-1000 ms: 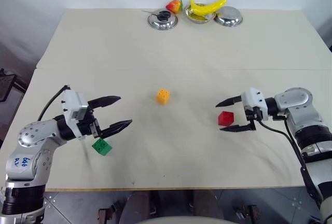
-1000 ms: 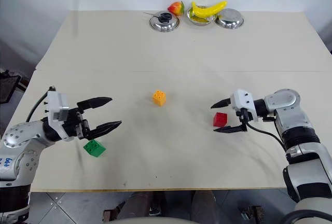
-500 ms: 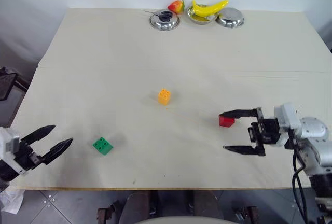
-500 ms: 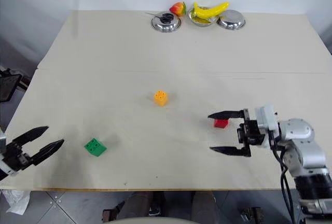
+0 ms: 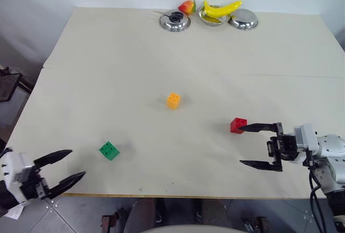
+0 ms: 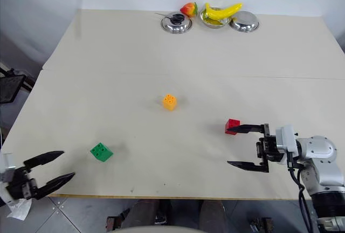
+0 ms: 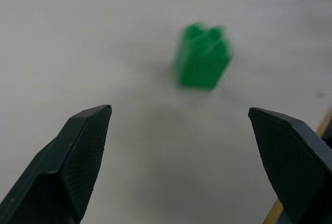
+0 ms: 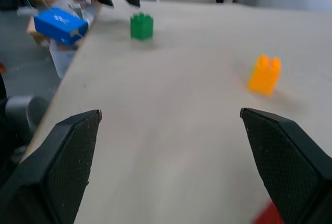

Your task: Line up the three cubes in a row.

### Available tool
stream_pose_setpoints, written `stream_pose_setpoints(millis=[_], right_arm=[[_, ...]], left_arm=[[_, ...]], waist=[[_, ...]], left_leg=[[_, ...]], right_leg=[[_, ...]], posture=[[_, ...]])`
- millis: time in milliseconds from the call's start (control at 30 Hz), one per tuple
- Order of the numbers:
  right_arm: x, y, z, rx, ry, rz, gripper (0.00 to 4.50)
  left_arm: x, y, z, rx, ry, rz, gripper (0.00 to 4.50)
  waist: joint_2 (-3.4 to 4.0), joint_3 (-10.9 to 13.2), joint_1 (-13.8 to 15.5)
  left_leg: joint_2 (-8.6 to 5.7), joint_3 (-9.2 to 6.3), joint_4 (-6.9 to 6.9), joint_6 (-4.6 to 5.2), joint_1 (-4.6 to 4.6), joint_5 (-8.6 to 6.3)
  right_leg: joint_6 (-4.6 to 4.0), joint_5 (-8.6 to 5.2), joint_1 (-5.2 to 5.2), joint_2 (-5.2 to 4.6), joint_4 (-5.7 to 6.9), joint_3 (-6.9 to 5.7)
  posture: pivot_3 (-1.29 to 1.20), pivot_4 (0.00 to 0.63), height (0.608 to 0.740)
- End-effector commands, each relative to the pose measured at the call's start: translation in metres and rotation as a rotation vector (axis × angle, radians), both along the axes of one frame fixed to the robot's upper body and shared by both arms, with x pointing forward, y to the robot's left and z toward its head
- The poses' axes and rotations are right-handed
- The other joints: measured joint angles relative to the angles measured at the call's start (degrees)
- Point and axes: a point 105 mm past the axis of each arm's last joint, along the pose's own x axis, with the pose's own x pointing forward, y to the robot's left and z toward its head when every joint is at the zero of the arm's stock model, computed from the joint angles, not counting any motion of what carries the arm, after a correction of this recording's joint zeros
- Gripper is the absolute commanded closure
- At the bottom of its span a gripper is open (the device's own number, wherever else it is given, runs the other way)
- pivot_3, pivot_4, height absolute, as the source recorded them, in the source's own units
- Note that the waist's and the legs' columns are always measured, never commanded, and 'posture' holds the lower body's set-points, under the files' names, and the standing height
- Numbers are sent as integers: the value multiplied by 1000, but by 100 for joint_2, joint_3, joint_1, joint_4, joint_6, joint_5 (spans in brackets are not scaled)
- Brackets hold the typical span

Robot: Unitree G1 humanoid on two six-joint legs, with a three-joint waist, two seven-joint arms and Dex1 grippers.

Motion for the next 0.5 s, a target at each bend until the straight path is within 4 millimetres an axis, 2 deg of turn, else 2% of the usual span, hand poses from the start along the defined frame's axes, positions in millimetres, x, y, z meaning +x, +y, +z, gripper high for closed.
stream_pose_setpoints(millis=[33,167,300,400,500], right_arm=[[-8,-15,-1,-60,-14,12,13],[-14,-28,-3,-79,0,-32,13],[-18,-44,-5,-100,6,-94,13],[-23,-53,-8,-107,12,-135,0],[-28,-57,-12,-102,17,-164,0]], left_arm=[[8,-25,-5,8,-26,-51,0],[15,-36,-21,5,-21,-56,0],[24,-37,-32,15,-6,-56,0],[35,-36,-32,12,-30,-42,631],[43,-39,-30,2,-46,-53,1529]], waist=[[0,0,-4],[-2,0,1],[-1,0,-4],[-1,0,7],[0,-1,30]], left_leg=[[1,0,0,3,1,2],[9,5,0,3,2,2],[14,18,0,5,7,3],[17,20,1,5,10,3],[17,16,1,5,10,3]], right_leg=[[0,0,1,1,1,0],[-4,-2,3,16,1,-6],[-3,-2,3,21,2,-1],[-3,-2,3,20,3,3],[-3,-2,4,19,4,1]], posture=[[0,150,740],[0,150,740],[0,150,740],[0,150,740],[0,150,740]])
